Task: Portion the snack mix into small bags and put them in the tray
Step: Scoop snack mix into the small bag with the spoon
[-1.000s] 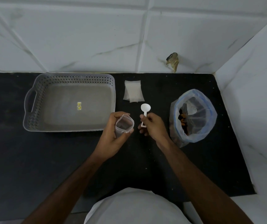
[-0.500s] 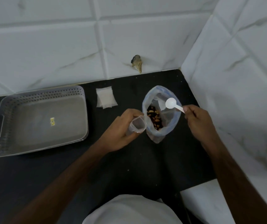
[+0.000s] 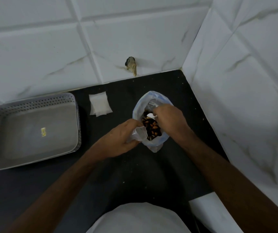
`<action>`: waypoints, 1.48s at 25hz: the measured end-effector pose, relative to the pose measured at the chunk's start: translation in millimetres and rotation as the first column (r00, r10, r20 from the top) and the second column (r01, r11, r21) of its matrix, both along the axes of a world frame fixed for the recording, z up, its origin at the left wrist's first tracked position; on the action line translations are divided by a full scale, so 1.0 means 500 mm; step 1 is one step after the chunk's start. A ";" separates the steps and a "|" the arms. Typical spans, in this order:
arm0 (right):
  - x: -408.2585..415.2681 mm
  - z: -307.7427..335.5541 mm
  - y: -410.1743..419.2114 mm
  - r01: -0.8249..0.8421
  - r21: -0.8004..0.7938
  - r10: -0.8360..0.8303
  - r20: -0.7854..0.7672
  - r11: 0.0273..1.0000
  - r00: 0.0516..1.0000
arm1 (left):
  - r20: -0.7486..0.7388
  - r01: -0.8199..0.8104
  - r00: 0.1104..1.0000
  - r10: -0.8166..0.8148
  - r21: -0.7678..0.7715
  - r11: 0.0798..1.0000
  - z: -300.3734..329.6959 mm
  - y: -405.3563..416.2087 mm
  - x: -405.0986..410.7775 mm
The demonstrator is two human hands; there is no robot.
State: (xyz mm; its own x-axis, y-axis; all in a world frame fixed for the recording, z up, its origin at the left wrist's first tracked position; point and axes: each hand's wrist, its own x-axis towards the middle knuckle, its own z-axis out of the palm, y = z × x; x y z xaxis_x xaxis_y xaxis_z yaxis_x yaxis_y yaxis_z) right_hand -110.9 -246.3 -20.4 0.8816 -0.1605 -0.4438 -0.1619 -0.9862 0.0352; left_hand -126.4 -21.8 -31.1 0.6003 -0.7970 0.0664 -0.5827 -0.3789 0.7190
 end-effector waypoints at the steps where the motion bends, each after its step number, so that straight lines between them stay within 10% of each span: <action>1: 0.013 -0.007 -0.001 0.006 -0.038 -0.009 -0.076 0.999 0.997 | -0.005 -0.007 1.000 0.007 0.001 1.000 -0.002 0.001 -0.005; 18: -0.014 -0.058 -0.013 -0.055 0.226 -0.008 0.270 0.973 0.963 | -0.069 -0.030 0.997 0.029 -0.020 0.999 0.000 -0.003 -0.020; 33: -0.037 -0.044 0.001 0.052 0.418 -0.097 0.089 0.907 0.991 | -0.129 -0.070 0.990 0.057 -0.095 0.993 0.004 -0.003 -0.035; 37: -0.036 -0.042 0.000 0.255 0.602 -0.205 -0.151 0.757 0.967 | -0.138 -0.065 0.989 0.052 -0.090 0.994 0.004 0.002 -0.039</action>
